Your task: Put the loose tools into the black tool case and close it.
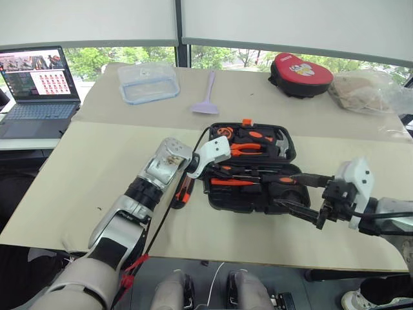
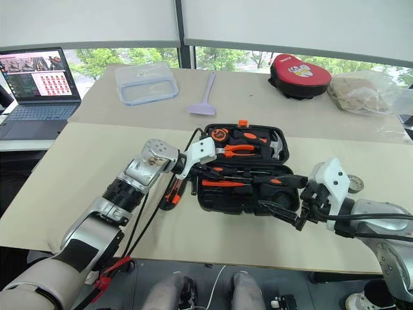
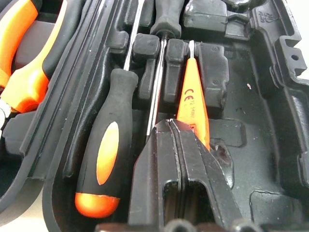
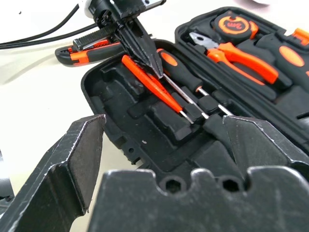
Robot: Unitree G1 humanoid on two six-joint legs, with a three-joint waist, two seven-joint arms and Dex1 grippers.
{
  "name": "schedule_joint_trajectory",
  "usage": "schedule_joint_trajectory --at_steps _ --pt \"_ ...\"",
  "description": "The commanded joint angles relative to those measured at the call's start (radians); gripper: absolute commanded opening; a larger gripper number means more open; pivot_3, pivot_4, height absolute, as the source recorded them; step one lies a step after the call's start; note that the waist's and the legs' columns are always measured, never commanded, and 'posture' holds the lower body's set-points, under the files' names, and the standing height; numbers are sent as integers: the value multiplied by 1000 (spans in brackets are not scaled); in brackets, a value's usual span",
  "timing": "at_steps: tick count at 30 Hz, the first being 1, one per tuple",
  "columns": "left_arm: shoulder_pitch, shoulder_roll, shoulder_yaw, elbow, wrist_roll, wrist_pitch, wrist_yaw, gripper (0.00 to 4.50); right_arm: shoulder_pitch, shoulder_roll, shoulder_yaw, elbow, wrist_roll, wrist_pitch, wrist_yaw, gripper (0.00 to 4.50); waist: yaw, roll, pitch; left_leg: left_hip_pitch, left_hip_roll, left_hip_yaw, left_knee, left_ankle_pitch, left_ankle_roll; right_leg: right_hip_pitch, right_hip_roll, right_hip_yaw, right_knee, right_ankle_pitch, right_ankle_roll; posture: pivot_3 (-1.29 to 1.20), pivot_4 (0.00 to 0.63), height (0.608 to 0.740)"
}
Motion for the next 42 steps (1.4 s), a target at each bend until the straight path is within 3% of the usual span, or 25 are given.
schedule_joint_trajectory --at_steps 1,8,18,28,42 --pt "-45 -4 70 -34 -83 23 -42 54 -17 5 -11 -8 -1 -23 -2 4500 0 0 0 0 0 0 0 0 0 0 0 0 0 0 0 0 150 731" --pt "-53 13 70 -63 -113 22 -86 54 -25 7 -7 0 -4 -24 1 4500 0 0 0 0 0 0 0 0 0 0 0 0 0 0 0 0 150 731" --pt "56 21 -37 -53 6 -93 -5 54 -20 9 -10 -4 -3 -23 -2 4500 0 0 0 0 0 0 0 0 0 0 0 0 0 0 0 0 150 731" --pt "47 15 7 -44 -27 -77 10 54 -13 7 -17 -6 0 -21 3 4500 0 0 0 1 0 0 0 0 0 1 0 0 0 0 0 0 150 731" --pt "102 18 -32 -43 14 -101 29 54 -19 4 -13 1 -3 -22 6 4500 4 0 0 2 0 0 0 0 0 2 0 0 0 0 0 0 150 731"
